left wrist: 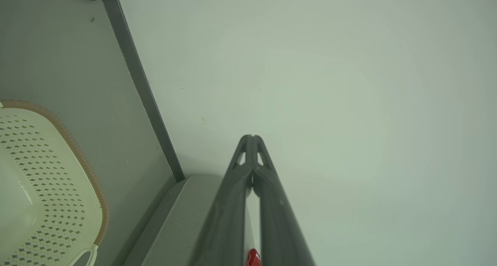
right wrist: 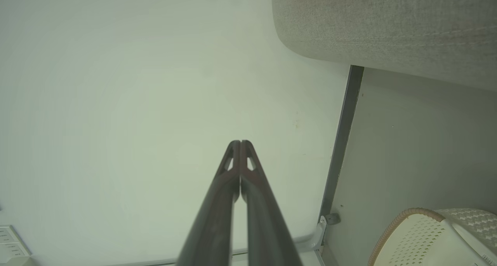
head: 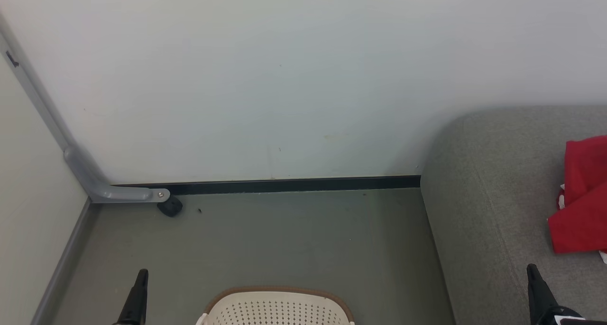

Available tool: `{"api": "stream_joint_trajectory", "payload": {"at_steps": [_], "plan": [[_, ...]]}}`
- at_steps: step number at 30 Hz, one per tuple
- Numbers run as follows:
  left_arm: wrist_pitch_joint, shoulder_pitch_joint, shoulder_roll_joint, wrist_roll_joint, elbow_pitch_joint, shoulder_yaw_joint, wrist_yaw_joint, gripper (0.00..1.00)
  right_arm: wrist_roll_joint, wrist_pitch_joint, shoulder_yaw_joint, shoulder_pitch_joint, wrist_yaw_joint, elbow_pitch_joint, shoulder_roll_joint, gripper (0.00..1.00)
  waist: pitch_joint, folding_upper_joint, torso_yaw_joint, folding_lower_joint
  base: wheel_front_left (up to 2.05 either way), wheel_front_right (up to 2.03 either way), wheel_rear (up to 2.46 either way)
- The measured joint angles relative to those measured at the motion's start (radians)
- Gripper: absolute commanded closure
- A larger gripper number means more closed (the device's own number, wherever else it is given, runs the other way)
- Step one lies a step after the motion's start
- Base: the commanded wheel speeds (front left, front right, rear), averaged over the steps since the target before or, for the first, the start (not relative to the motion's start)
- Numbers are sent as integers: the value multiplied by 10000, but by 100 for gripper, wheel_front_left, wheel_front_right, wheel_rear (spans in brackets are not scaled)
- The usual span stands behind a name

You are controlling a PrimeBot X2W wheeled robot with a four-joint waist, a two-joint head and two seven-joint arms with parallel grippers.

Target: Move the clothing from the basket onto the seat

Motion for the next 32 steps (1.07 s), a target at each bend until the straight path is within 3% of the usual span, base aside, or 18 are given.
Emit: {"api": "stream_joint_trajectory", "payload": {"at_steps": [32], "plan": [[2,0,0,-2,-12,0,0,100,0,0,0,0,0,0,2,100,1,0,0,0,0,0,0]]}}
